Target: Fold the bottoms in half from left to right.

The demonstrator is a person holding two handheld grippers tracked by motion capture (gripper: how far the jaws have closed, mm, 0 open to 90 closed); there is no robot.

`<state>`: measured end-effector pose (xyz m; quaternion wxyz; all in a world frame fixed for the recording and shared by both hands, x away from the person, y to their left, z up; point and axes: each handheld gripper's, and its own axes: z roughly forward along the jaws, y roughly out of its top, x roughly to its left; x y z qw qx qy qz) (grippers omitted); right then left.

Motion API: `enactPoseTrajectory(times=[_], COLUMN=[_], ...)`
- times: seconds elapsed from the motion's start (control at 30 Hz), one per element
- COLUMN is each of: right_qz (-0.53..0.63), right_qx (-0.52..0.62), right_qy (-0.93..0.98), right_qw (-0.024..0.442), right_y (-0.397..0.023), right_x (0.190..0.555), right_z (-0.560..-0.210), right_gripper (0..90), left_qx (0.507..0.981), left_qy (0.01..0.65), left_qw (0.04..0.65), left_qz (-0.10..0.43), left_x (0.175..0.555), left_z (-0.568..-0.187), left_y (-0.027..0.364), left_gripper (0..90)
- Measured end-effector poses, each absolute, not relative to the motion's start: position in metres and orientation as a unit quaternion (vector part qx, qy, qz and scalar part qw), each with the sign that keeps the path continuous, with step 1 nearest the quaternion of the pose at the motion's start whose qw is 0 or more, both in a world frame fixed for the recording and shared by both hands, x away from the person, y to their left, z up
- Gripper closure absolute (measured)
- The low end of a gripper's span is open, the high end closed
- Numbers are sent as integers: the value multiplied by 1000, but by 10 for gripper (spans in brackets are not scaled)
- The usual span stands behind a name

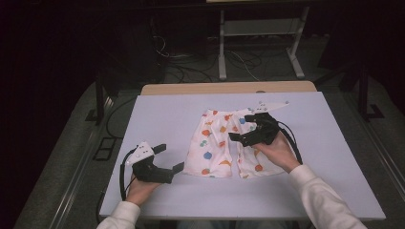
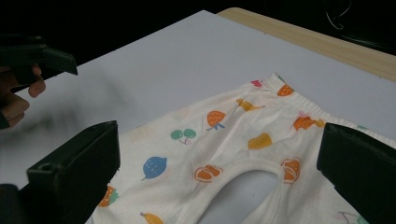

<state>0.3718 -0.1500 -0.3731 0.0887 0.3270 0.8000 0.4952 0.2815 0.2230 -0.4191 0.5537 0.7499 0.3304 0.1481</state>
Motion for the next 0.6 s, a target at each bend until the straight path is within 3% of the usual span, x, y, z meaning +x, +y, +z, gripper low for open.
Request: enactPoseTrajectory(times=[0.6], right_qz=[491], right_qx=[330], right_qy=[802], right_qw=[86], right_y=[-135], right_x=[398], right_z=[-366], right_gripper=[0], left_qx=[749], left_qy=[330], left_qw=[555], left_qz=[147], left_x=[282], left_z=[-419], left_y=[223], left_gripper=[0])
